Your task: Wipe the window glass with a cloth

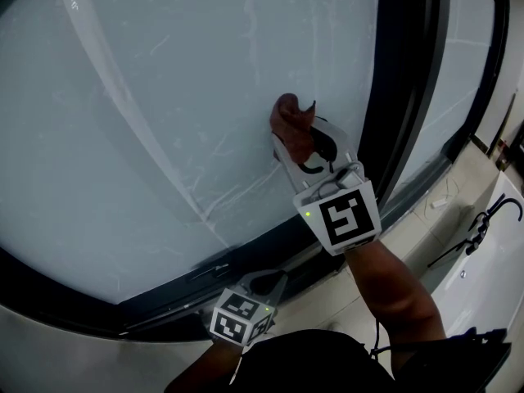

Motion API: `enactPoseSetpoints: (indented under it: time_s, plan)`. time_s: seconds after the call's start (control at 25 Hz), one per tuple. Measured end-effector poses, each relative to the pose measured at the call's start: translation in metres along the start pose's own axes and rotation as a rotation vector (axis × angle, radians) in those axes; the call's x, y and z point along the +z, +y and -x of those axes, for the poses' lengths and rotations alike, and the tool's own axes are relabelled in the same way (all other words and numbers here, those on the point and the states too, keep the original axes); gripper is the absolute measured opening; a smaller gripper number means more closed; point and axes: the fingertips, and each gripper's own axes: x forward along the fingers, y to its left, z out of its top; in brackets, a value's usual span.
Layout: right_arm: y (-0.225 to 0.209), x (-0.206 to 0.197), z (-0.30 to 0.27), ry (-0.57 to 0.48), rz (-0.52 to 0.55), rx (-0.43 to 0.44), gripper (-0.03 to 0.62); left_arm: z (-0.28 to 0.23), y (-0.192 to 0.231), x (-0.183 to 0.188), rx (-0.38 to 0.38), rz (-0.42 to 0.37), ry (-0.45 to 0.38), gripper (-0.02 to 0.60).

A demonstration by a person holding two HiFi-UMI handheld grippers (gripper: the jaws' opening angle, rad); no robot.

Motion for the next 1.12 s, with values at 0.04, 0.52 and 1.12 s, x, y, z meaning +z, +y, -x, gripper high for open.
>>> enactPoseSetpoints:
  time_s: [0.04,0.52,1.12]
  plan:
    - [0.002,-0.003,0.001,0.003,0.001,0.002,0.109,0.0,0.0,-0.001,0.0,0.001,0.001,0.017]
    - [0.022,-0.04,0.014,0.053,-0.031,0.015,0.109,-0.002,0.001,-0.002,-0.004,-0.002,0.014,0.017]
    - [0.047,-0.082,0.029,0.125,-0.051,0.045,0.109,-0.006,0.002,-0.005,-0.007,0.002,0.024,0.017]
